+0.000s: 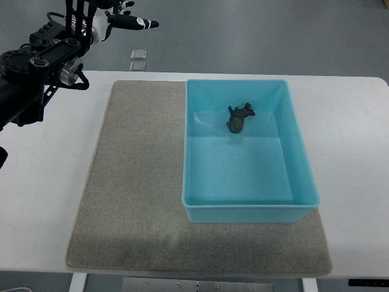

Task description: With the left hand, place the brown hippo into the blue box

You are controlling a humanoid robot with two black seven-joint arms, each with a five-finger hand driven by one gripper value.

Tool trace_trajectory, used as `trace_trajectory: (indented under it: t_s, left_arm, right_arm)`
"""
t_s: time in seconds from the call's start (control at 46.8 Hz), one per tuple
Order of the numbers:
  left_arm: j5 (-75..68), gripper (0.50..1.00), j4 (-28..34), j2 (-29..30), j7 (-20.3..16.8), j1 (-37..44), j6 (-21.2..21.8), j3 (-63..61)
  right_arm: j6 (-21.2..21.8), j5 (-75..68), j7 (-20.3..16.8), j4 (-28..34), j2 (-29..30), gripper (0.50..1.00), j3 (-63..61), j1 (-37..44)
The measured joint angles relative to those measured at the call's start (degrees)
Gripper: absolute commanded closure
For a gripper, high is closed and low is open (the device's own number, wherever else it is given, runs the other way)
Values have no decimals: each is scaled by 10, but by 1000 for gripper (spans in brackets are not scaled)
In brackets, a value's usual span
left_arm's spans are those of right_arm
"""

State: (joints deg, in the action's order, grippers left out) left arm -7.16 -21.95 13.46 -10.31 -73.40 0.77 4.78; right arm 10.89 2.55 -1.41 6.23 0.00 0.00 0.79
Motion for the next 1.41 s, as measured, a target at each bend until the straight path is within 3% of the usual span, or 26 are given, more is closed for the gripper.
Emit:
trace_trajectory:
  t_s: [0.385, 0.62, 0.705, 0.876, 0.94, 1.41]
  left_arm:
    - [246, 506, 10, -14, 7, 20, 32, 24]
    - [317, 506, 7, -28, 9, 39, 23, 67]
    - [345, 506, 9, -28, 8, 46, -2, 81]
    - [365, 506, 19, -28, -3, 60, -113, 97]
    - [366, 506, 24, -28, -7, 61, -136, 105]
    - [356, 506, 26, -24, -14, 76, -146, 123]
  right_arm:
    - [0, 0, 0, 0, 0, 564, 0, 0]
    - [0, 0, 0, 0, 0, 564, 0, 0]
    - [0, 0, 0, 0, 0, 564, 0, 0]
    - [0, 0, 0, 0, 0, 564, 0, 0]
    - [0, 0, 0, 0, 0, 564, 0, 0]
    - [0, 0, 0, 0, 0, 564, 0, 0]
